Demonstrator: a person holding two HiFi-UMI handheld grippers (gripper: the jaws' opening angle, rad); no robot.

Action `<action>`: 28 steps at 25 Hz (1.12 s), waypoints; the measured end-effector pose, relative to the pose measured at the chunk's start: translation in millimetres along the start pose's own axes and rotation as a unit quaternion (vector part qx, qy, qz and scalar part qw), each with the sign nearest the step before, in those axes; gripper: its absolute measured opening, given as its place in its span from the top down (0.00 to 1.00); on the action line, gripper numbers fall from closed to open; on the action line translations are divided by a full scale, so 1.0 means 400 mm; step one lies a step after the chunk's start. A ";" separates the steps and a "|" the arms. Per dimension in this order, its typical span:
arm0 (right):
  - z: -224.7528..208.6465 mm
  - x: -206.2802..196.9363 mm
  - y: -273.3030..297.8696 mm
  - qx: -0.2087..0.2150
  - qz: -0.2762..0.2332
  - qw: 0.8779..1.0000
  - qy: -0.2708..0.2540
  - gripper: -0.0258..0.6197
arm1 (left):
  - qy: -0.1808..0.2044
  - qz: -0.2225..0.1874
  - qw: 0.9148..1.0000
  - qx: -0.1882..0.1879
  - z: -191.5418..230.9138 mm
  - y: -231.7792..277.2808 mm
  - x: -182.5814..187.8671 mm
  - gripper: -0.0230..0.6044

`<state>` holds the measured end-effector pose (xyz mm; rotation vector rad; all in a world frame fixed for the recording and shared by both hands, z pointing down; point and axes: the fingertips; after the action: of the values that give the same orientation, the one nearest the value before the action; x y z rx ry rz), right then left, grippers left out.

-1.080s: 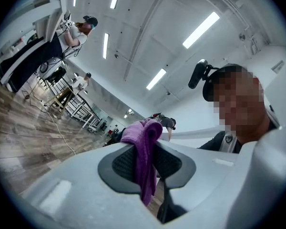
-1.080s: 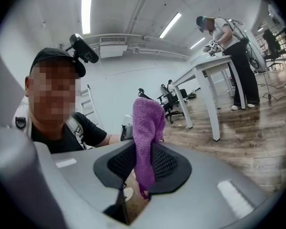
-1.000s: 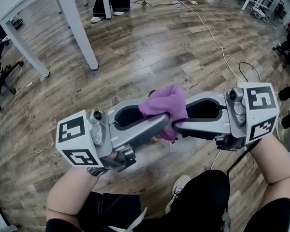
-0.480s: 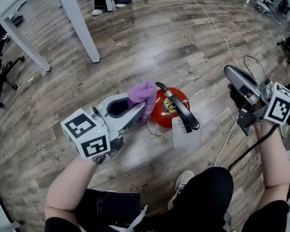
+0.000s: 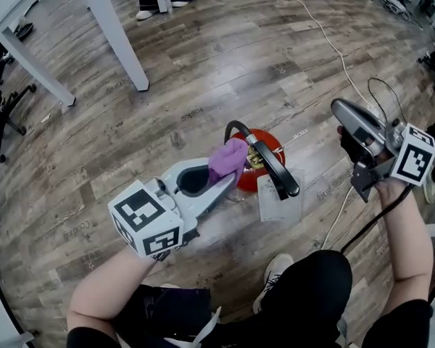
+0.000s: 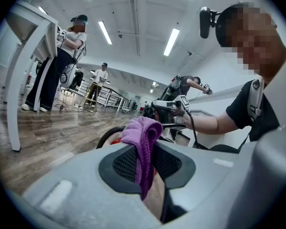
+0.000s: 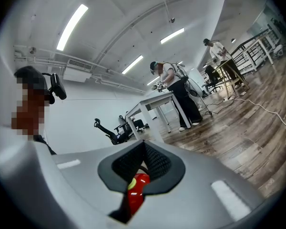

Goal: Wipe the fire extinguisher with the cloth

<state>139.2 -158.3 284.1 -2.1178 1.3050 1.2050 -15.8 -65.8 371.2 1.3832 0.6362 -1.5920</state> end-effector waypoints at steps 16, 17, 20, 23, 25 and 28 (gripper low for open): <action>-0.045 -0.031 -0.012 -0.013 0.002 1.000 0.017 0.95 | 0.023 0.012 1.000 0.000 0.077 0.007 0.004 0.86; -0.046 -0.032 -0.011 -0.013 0.002 1.000 0.017 0.95 | 0.014 0.005 1.000 0.021 0.120 0.000 0.010 0.86; -0.042 -0.035 -0.004 -0.005 0.004 1.000 0.017 0.95 | -0.022 -0.013 0.997 0.072 0.231 -0.023 0.019 0.86; -0.042 -0.034 -0.001 -0.004 0.008 1.000 0.015 0.95 | -0.062 -0.030 0.994 0.084 0.262 -0.039 0.030 0.87; -0.045 -0.034 -0.002 -0.004 0.009 1.000 0.016 0.95 | -0.070 -0.033 0.994 0.082 0.264 -0.043 0.027 0.87; -0.052 -0.036 -0.004 -0.008 0.005 1.000 0.022 0.95 | -0.080 -0.036 0.993 0.078 0.268 -0.045 0.015 0.87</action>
<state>147.5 -163.9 307.6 -2.1620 1.3309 1.1828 -83.8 -149.1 387.9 1.3410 0.4792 -1.8227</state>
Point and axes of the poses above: the fingertips, and each gripper's own axes: y forward along the fingers, z to its left, x out of its top, and after that the axes turned 7 degrees about y, right-handed
